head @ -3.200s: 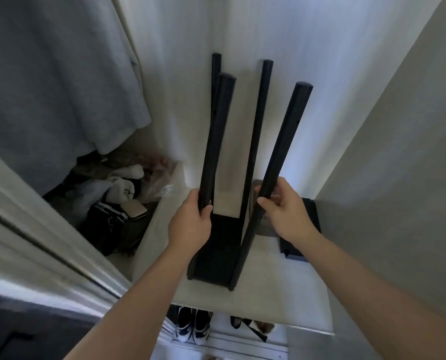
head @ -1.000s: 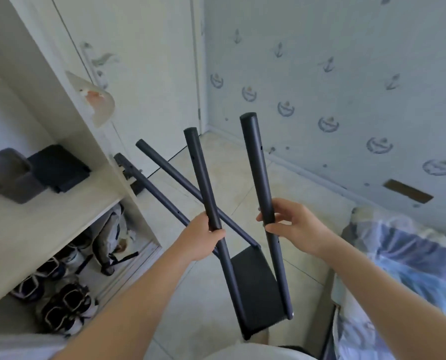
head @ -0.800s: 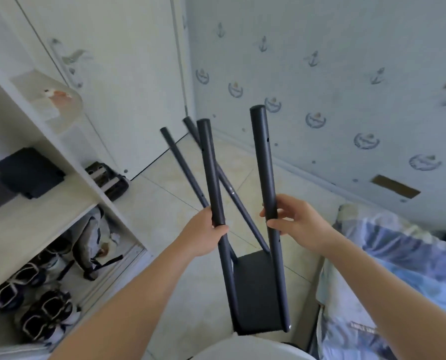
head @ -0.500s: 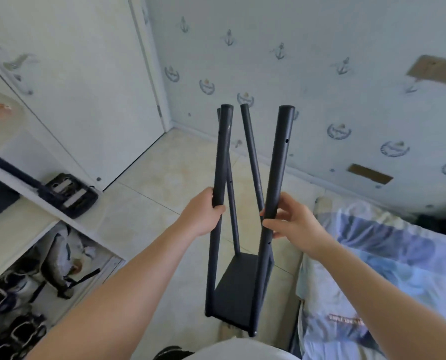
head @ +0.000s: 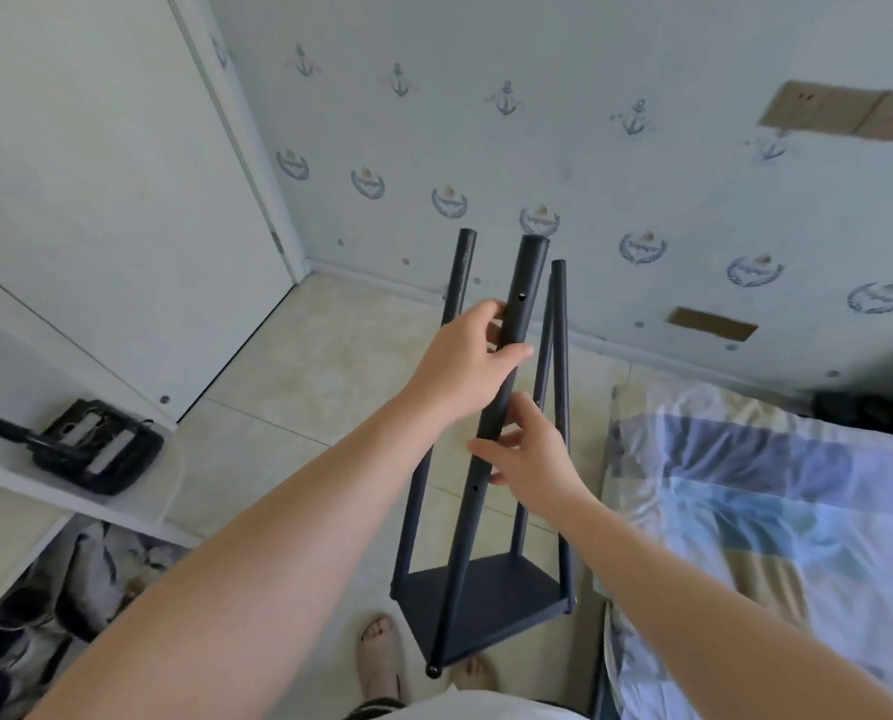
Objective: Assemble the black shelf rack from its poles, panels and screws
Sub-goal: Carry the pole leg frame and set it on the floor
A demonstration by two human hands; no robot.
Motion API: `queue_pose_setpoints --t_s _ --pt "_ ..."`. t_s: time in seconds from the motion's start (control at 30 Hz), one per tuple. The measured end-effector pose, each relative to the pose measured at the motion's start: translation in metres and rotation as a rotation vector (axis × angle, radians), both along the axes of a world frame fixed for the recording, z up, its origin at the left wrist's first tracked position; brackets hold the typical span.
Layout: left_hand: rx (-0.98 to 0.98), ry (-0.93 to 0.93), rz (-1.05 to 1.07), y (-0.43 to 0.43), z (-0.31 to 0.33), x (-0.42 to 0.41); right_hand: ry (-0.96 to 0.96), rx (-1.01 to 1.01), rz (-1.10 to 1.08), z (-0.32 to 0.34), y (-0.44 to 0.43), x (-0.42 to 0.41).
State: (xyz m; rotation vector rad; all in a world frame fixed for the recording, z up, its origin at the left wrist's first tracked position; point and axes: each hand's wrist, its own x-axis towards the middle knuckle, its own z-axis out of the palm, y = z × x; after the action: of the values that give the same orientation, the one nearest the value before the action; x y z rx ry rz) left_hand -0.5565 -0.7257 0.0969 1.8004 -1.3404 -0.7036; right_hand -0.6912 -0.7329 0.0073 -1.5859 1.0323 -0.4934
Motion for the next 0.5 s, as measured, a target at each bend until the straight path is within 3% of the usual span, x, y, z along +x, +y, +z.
queue_pose_setpoints --t_s 0.17,0.37,0.5 --pt "0.039 0.006 -0.086 -0.006 -0.011 0.021 0.083 0.046 0.052 -0.002 -0.017 -0.003" --pt "0.068 0.167 -0.149 0.001 -0.031 0.058 0.175 0.028 -0.204 -0.012 -0.054 -0.025" --pt "-0.018 0.275 -0.086 0.001 -0.035 0.073 0.256 -0.027 -0.331 -0.016 -0.076 -0.028"
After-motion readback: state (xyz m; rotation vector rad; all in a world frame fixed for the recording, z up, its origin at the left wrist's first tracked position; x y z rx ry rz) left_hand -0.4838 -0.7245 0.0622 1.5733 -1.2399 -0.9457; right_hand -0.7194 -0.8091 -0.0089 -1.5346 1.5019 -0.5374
